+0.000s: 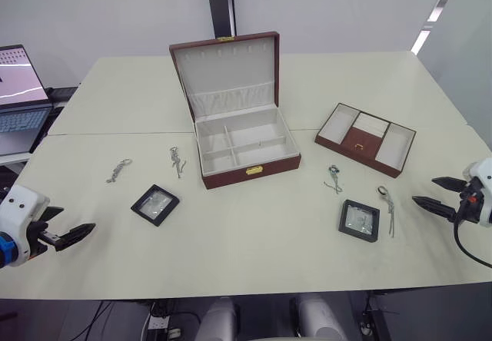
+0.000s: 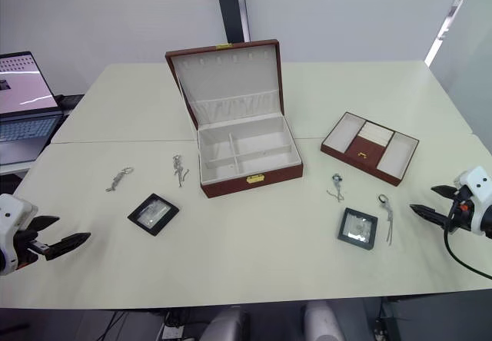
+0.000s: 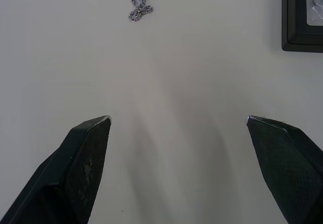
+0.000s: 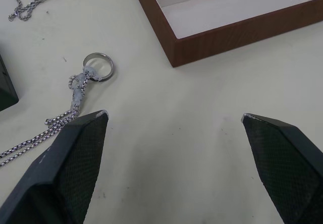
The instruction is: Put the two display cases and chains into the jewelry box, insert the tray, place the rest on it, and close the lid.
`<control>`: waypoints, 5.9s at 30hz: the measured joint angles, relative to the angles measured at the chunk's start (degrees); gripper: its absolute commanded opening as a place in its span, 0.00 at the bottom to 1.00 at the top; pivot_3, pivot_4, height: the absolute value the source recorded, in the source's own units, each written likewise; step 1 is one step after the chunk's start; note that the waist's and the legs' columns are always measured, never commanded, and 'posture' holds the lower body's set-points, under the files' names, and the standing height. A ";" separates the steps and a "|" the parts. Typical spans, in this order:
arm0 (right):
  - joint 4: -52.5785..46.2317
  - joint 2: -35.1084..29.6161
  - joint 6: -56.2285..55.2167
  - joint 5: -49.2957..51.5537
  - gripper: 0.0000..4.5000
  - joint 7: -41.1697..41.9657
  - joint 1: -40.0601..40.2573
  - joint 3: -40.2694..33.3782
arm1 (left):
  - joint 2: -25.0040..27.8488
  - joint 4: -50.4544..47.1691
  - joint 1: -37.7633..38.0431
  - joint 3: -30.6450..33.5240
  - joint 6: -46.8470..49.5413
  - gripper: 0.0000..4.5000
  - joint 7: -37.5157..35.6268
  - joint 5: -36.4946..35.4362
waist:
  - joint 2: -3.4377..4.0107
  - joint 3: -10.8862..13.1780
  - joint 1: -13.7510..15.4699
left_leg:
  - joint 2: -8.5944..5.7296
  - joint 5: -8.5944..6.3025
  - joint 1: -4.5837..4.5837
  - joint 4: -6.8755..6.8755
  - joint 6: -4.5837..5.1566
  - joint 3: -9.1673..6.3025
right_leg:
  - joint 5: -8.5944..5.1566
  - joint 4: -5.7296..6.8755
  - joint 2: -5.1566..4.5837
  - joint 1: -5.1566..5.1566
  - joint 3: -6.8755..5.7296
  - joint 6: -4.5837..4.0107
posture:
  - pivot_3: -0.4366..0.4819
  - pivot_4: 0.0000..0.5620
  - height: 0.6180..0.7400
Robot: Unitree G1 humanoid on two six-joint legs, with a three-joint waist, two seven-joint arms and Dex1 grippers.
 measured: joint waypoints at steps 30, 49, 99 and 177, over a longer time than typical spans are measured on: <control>-17.99 20.25 12.53 4.54 0.44 -18.70 -15.89 6.17 | -16.78 -8.14 -29.96 -17.66 13.95 0.37 16.35 -1.54 | -0.04 -0.04 0.19 | -0.04 0.02 -0.22 0.22 -0.01 -0.08 | 0.11 0.09 0.00 -0.19 -0.09 0.03 | 0.48 0.27 1.00; 10.09 36.23 -0.55 -13.77 0.01 -23.99 -35.44 23.60 | -26.65 -3.66 -35.33 -26.81 14.89 0.00 21.07 5.64 | -0.05 -0.05 -0.16 | -0.10 0.16 -0.21 0.22 -0.26 -0.04 | 0.12 0.07 -0.08 -0.29 -0.15 0.01 | 0.48 0.27 1.00; -26.82 29.86 21.45 -7.18 0.01 -14.78 -12.77 18.31 | -27.42 -14.02 -31.16 -30.12 19.20 0.00 15.86 9.14 | -0.06 -0.07 0.38 | -0.14 0.02 -0.17 0.22 -0.02 -0.40 | 0.12 0.05 -0.07 -0.18 -0.21 0.01 | 0.48 0.27 1.00; -9.61 -0.02 6.56 2.13 0.99 4.53 3.15 0.52 | -0.30 -1.60 -0.83 4.66 6.08 1.00 1.17 1.55 | -0.04 -0.02 0.29 | 0.04 -0.02 -0.11 0.12 0.04 0.10 | 0.11 0.00 -0.06 -0.15 -0.16 0.00 | 0.48 0.27 1.00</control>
